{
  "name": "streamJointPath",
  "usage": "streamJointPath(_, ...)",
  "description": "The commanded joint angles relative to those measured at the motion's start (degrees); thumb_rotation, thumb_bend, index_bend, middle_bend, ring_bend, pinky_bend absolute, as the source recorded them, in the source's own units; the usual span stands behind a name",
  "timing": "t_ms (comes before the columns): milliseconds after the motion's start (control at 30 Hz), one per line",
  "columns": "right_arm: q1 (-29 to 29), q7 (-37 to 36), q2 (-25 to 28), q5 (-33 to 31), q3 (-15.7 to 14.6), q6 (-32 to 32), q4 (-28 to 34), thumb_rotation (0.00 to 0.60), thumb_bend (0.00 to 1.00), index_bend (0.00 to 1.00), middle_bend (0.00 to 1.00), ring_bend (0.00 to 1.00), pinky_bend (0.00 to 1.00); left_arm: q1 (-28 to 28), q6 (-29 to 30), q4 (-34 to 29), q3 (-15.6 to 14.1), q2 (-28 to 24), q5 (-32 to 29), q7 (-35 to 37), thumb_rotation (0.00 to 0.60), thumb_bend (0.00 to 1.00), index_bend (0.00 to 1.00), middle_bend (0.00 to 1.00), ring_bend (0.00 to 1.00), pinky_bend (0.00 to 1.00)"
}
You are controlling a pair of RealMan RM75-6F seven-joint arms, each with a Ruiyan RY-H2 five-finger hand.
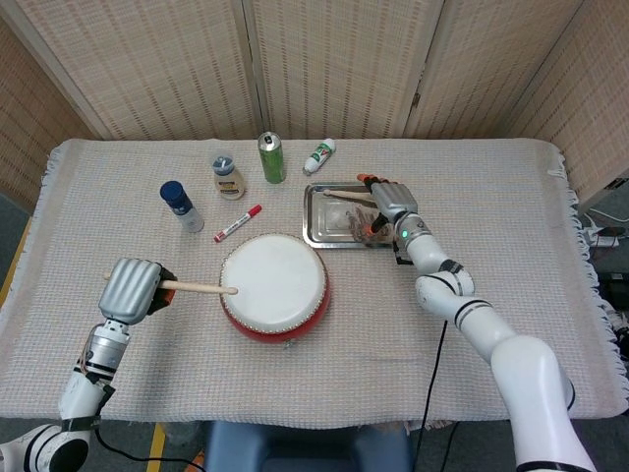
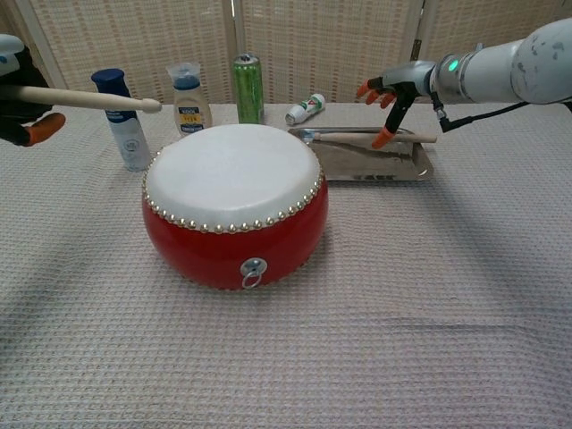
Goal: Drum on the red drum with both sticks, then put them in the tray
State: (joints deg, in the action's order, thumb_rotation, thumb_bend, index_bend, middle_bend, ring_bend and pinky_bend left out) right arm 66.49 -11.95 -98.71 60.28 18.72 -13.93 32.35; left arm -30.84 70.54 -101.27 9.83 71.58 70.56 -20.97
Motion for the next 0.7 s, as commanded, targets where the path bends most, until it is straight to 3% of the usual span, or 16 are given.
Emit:
streamJointPath(33, -5.24, -0.53, 15.95, 0.30, 1.66, -5.24, 23.67, 0.600, 0.07, 0.03, 0.14, 0.06, 0.24, -1.34, -0.45, -0.49, 0.33, 0.63, 0.71, -3.07, 0.600, 0.55, 1.00, 1.00, 1.00, 1.00)
streamJointPath(167, -7.30, 2.80, 27.35, -3.88, 1.06, -8.20, 41.88, 0.600, 0.07, 0.09, 0.18, 0.09, 0.27, -3.36, -1.46, -1.87, 1.20, 1.52, -0.35, -7.82, 0.600, 0.55, 1.00, 1.00, 1.00, 1.00)
streamJointPath(300, -7.17, 6.24, 34.95, -9.65, -0.78, -10.70, 54.73, 0.600, 0.07, 0.12, 0.22, 0.12, 0.31, -5.81, -3.05, -3.30, 2.58, 2.71, -4.10, -13.00, 0.600, 0.54, 1.00, 1.00, 1.00, 1.00)
streamJointPath(500, -4.20, 10.50, 39.99, -18.71, -3.88, -14.96, 67.21, 0.600, 0.07, 0.17, 0.26, 0.16, 0.38, -9.63, -4.02, -4.55, 4.99, 5.06, -11.47, -19.54, 0.600, 0.53, 1.00, 1.00, 1.00, 1.00)
streamJointPath(700, -0.33, 12.97, 39.20, -24.41, -5.57, -17.95, 72.42, 0.600, 0.07, 0.23, 0.29, 0.17, 0.40, -12.74, -3.43, -4.99, 6.38, 7.59, -18.18, -24.10, 0.600, 0.52, 0.99, 1.00, 1.00, 1.00)
